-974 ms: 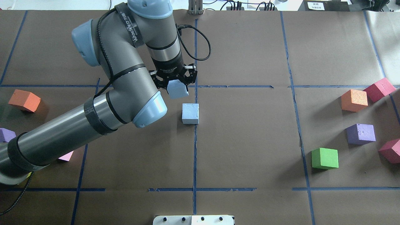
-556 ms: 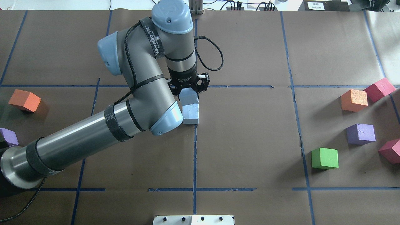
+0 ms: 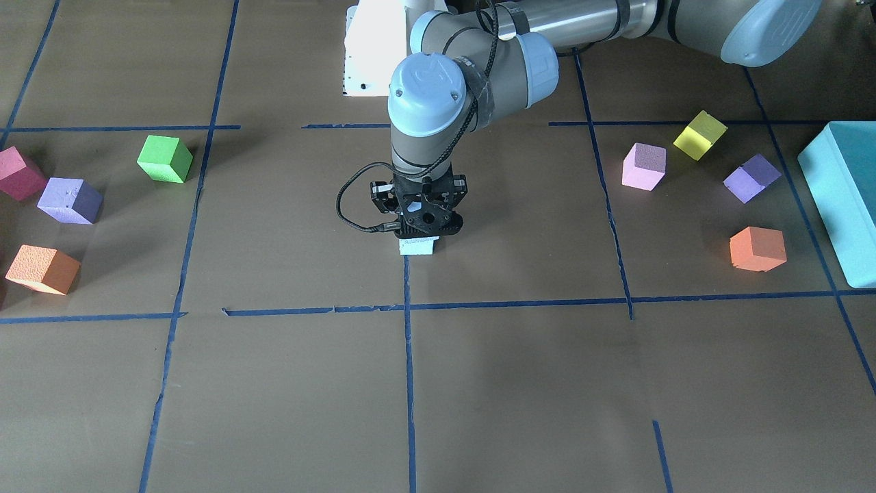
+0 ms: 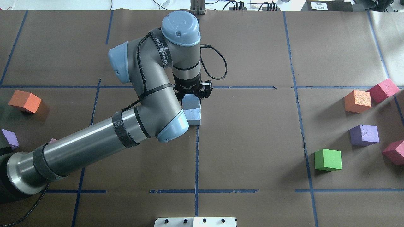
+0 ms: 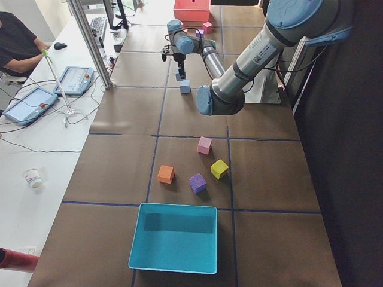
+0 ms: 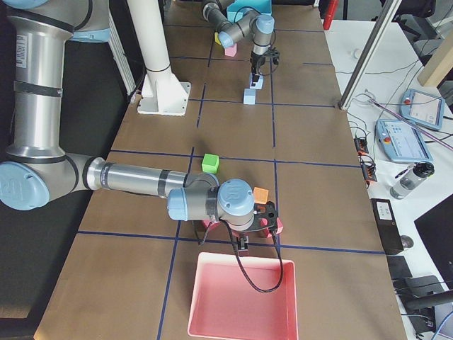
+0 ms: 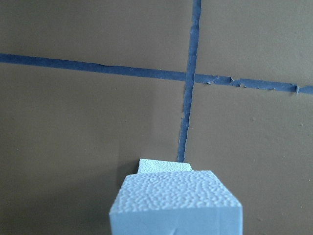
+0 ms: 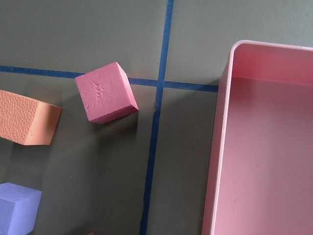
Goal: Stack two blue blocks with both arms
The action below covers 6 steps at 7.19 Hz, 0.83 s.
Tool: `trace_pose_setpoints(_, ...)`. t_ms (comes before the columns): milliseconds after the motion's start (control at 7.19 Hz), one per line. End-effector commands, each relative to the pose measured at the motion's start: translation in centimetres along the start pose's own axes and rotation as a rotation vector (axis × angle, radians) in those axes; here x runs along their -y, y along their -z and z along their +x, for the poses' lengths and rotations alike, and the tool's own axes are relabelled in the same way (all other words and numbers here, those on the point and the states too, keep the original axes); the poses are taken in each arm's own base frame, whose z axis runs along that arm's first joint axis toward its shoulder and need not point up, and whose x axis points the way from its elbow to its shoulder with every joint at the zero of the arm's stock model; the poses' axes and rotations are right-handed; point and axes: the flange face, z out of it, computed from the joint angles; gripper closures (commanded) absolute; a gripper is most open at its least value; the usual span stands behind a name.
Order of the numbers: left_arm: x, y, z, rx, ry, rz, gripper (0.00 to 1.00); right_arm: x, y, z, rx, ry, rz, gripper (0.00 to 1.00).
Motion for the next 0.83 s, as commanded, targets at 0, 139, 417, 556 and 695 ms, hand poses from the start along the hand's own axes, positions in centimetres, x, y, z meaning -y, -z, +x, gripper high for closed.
trace_pose_setpoints(0, -1.0, -1.0, 0.5, -0.001, -0.021, -0.013, 0.98, 0.4, 0.2, -0.1, -0.002, 0.005, 0.004, 0.00)
trace_pose_setpoints(139, -1.5, -1.6, 0.6, 0.000, -0.024, -0.022, 0.97, 0.4, 0.2, -0.1, -0.002, 0.005, 0.004, 0.00)
trace_pose_setpoints(417, -1.6, -2.2, 0.5, 0.008, -0.025, -0.028, 0.94, 0.4, 0.2, -0.2, 0.000, 0.005, 0.005, 0.00)
trace_pose_setpoints(556, -1.7, -2.7, 0.3, 0.013, -0.024, -0.033, 0.92, 0.6, 0.2, -0.2, -0.002, 0.006, 0.005, 0.00)
trace_pose_setpoints(695, -2.0, -2.9, 0.3, 0.015, -0.028, -0.036, 0.89, 0.7, 0.3, -0.3, -0.002, 0.007, 0.006, 0.00)
